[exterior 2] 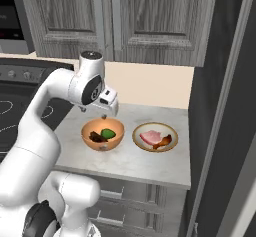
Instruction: Place the bowl with the sweet potato and avocado on the top shelf of the fridge. Place the bowl with the steak and chicken drumstick on the second highest shelf of the fridge.
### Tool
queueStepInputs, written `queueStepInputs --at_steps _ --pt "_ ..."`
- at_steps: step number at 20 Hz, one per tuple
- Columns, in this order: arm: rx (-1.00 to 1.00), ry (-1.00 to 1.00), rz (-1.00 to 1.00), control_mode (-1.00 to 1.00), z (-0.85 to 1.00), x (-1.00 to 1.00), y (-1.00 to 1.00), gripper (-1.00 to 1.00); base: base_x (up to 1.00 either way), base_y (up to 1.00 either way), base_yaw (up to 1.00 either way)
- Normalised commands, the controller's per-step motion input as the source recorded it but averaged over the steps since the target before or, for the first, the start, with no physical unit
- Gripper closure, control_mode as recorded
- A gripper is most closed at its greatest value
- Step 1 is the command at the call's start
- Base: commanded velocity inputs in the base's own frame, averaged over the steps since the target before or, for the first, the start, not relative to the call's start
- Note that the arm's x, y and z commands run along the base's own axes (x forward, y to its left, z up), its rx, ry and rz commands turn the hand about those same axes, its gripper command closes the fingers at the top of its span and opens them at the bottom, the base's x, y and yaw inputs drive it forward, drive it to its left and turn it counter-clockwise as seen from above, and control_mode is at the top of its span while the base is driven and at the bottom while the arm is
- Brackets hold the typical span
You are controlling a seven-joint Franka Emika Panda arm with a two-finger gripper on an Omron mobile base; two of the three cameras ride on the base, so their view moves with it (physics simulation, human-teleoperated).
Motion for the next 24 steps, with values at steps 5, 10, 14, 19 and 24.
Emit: queueStepInputs --at_steps 5,10,14,19,24 --pt "0.14 0.08 -0.36 -1.0 -0.82 0.12 -0.27 -1.0 0.0 0.0 0.0" --pt "0.01 0.08 -0.28 -1.0 -0.55 0.38 -0.06 -1.0 0.0 0.0 0.0" --pt "0.0 0.11 -0.19 -1.0 -0.58 0.38 -0.01 -1.0 0.0 0.0 0.0" --pt "0.0 0.12 -0.18 -1.0 -0.5 0.22 -0.17 -1.0 0.0 0.0 0.0" --pt "0.03 0.1 -0.15 -1.0 -0.39 0.23 -0.14 -1.0 0.0 0.0 0.0"
